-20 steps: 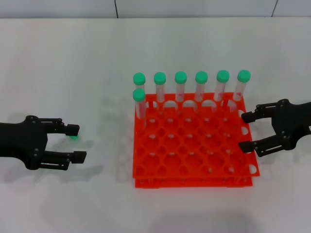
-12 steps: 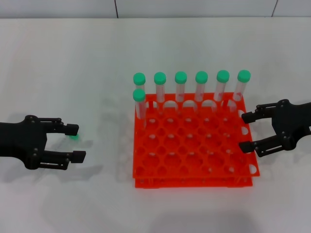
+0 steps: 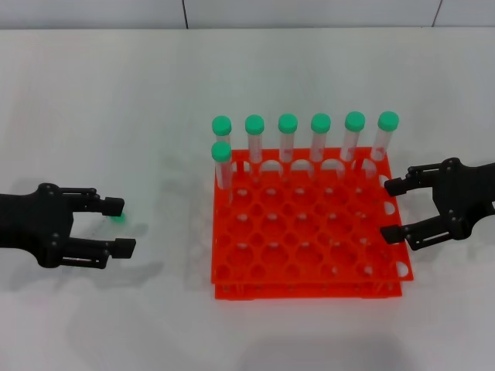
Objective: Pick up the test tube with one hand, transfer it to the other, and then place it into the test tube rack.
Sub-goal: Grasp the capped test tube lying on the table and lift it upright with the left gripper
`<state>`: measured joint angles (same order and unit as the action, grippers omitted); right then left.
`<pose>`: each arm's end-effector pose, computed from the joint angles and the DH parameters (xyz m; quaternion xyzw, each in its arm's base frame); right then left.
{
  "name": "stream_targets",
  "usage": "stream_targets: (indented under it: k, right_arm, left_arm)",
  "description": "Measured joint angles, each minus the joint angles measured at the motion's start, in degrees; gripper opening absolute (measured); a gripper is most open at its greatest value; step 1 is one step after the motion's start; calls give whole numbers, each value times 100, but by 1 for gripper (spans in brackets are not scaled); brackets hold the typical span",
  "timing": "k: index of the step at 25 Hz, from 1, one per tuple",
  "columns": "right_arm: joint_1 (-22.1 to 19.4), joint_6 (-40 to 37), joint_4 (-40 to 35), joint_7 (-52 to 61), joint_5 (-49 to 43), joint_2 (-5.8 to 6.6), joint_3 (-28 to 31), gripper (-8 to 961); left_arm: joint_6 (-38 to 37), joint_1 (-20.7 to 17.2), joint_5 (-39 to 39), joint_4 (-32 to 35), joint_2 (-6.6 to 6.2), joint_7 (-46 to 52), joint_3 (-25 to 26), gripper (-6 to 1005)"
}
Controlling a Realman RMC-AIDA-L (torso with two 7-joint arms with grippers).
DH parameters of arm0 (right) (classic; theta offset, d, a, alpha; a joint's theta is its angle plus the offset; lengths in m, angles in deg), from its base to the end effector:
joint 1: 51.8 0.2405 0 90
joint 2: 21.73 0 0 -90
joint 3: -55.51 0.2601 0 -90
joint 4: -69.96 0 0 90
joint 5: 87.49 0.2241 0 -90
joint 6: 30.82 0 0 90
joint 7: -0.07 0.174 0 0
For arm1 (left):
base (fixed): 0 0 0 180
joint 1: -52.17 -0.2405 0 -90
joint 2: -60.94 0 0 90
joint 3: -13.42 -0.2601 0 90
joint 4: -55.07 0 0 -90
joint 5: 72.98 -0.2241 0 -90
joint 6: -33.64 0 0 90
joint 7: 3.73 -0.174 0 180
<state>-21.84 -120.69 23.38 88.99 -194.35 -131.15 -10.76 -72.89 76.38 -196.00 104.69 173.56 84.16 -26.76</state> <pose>0.2474 0.3556 -0.0045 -0.9821 0.1461 0.1103 0.0437 -0.2973 0.3033 0.0393 -0.9598 -0.2345 -0.1457 0.0507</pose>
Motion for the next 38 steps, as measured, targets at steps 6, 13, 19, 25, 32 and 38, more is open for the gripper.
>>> stream_targets:
  k: [6,13,19,25,32,38]
  right_arm:
    - [0,13,0,-19,0,0,0,826]
    - [-7,55,-3,-108,-1,0,0,822]
    - [-9,66,-18,-125,-1,0,0,819]
    - [-9,75,-117,-150,-1,0,0,816]
    - [87,109,-162,-165,-2,-38,-3,812]
    - [131,114,-168,-166,-1,-68,-32,809]
  left_arm:
    - [-190,-41,66,703,45,971,5,760]
    - [-506,30,32,1384,-3,2848,-29,759]
    - [-590,223,-209,1508,-242,4466,-311,758]
    - [-579,551,-1369,1573,-283,5282,-490,757]
    - [-494,737,-2669,1569,-72,5459,-494,756]
    - [-355,915,-3181,1581,13,5577,-677,755]
